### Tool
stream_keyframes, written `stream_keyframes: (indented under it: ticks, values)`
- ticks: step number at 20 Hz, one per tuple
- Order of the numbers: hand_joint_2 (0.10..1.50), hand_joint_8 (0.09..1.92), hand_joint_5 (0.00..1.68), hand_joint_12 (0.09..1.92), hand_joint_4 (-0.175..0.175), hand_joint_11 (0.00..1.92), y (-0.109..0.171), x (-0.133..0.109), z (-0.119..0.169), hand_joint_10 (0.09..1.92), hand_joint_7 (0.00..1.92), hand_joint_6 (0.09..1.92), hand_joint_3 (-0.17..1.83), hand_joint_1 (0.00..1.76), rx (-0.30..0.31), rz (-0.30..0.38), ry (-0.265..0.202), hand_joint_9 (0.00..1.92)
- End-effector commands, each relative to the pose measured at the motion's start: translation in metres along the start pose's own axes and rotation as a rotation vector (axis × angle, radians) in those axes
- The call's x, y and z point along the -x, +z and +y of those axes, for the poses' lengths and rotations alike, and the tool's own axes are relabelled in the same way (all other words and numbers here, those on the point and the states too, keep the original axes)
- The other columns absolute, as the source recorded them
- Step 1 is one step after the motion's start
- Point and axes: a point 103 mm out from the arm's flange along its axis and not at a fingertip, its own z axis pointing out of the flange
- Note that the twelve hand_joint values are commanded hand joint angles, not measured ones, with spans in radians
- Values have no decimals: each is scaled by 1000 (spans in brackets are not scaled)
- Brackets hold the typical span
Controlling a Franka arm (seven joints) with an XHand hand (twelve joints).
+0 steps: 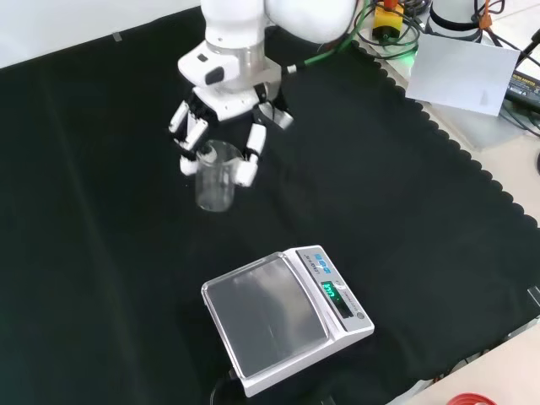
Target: Put the beaker on the electronic balance.
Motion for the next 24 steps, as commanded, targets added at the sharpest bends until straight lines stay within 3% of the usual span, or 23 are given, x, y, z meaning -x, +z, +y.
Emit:
stream_keyframes:
  ticks: [1,4,10,18,20,21,22,24]
  values:
    - [908,749,1205,1229,175,777,18,-106,17,558,1389,655,198,1083,-56,9,-139,1361]
    - [907,750,1206,1229,175,775,36,-123,20,558,1390,654,198,1084,-89,1,-165,1360]
    - [905,750,1209,1229,175,767,81,-139,19,559,1390,648,200,1084,-161,-12,-169,1358]
    - [907,756,1206,1237,175,757,102,-122,24,562,1379,652,198,1083,-207,-14,-144,1349]
    - [820,825,990,1252,104,729,103,-118,25,579,1288,799,184,977,-245,11,-146,1300]
    - [776,883,707,1290,50,668,103,-115,25,592,1149,825,182,910,-266,27,-149,1224]
    - [740,940,428,1337,5,570,101,-113,25,628,955,748,180,841,-273,36,-151,1095]
    - [700,992,134,1444,-40,357,98,-110,26,722,628,520,182,755,-280,39,-151,792]
